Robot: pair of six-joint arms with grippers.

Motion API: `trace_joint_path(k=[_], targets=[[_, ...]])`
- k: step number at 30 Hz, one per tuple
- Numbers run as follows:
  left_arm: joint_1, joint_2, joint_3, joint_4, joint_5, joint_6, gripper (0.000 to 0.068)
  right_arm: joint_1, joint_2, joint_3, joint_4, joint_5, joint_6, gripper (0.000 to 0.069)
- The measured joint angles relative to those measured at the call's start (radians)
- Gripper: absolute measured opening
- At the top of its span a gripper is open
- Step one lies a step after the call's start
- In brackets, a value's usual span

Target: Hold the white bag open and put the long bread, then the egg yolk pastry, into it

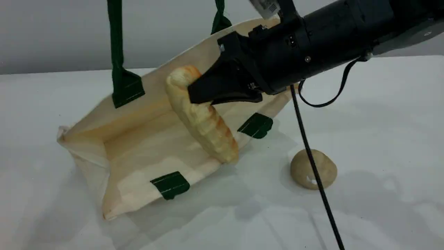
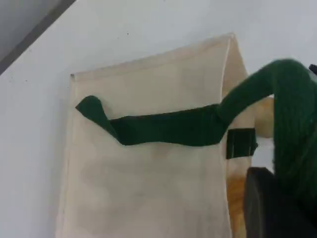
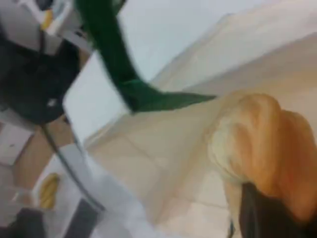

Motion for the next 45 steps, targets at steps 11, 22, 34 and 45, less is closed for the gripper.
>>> trace_joint_path(k=[11, 22, 34, 45], targets=[[-0.019, 0.000, 0.000, -0.059, 0.002, -0.003, 0.0076, 0.000, 0.001, -0.060, 0.001, -0.060, 0.001, 0.0065], [-0.021, 0.000, 0.000, -0.053, 0.003, -0.003, 0.0076, 0.000, 0.001, -0.060, 0.004, -0.219, 0.001, 0.0065], [-0.021, 0.000, 0.000, -0.103, 0.003, -0.010, 0.0076, -0.001, 0.001, -0.060, 0.003, -0.209, 0.001, 0.0127], [-0.021, 0.000, 0.000, -0.102, 0.003, -0.011, 0.0076, -0.001, 0.001, -0.060, 0.000, -0.181, 0.001, 0.0457]])
